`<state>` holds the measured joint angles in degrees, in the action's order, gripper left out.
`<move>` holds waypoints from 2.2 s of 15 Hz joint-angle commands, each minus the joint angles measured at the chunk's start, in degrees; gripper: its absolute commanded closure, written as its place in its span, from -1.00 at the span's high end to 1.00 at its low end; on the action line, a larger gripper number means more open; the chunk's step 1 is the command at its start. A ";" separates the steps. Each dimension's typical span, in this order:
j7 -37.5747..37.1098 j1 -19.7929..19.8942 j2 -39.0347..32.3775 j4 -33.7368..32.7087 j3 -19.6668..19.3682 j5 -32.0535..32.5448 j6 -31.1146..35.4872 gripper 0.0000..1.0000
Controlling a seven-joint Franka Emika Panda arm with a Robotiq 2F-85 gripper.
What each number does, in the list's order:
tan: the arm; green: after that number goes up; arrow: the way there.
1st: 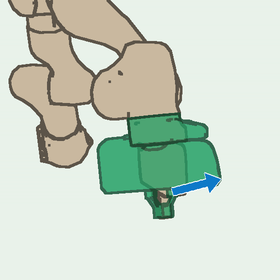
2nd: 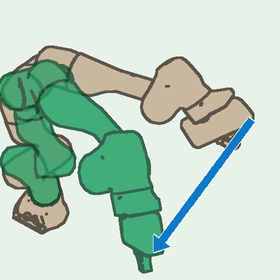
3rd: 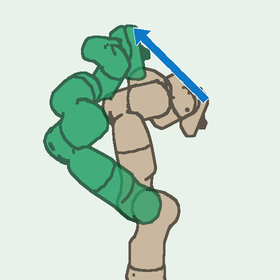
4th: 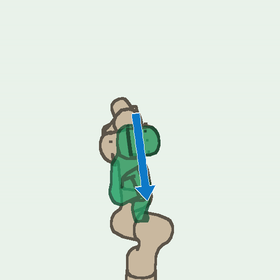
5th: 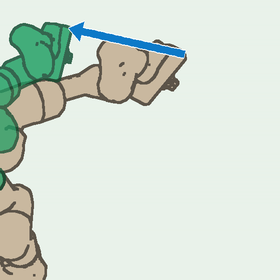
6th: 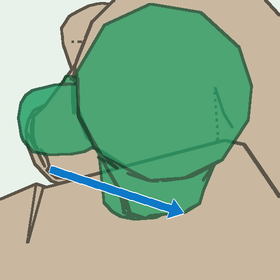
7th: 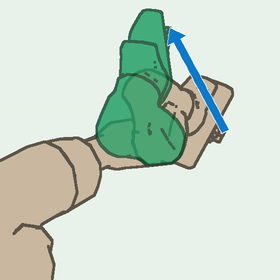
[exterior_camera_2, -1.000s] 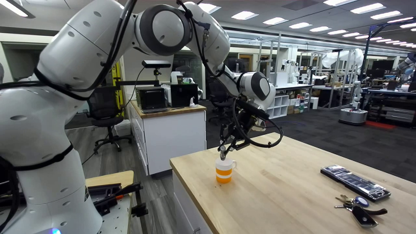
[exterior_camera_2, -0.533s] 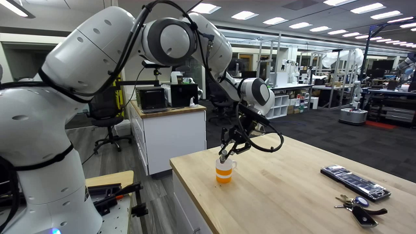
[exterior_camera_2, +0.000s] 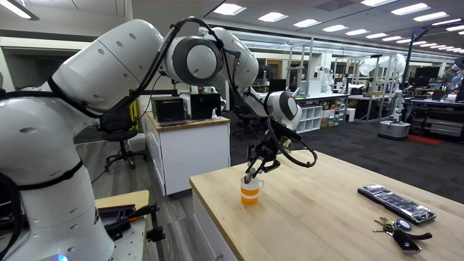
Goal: Put the marker in the mug
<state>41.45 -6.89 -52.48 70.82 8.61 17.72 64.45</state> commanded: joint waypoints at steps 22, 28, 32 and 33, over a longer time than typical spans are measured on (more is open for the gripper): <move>-8.67 6.19 14.35 3.39 -1.26 -7.82 14.71 1.00; -18.00 8.19 23.73 16.73 -2.43 -12.18 32.70 1.00; -16.01 7.48 20.50 12.19 -2.81 -11.49 29.99 1.00; -16.25 7.47 20.85 12.71 -2.82 -11.55 30.16 1.00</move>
<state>25.06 1.01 -31.59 83.74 6.31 6.42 94.80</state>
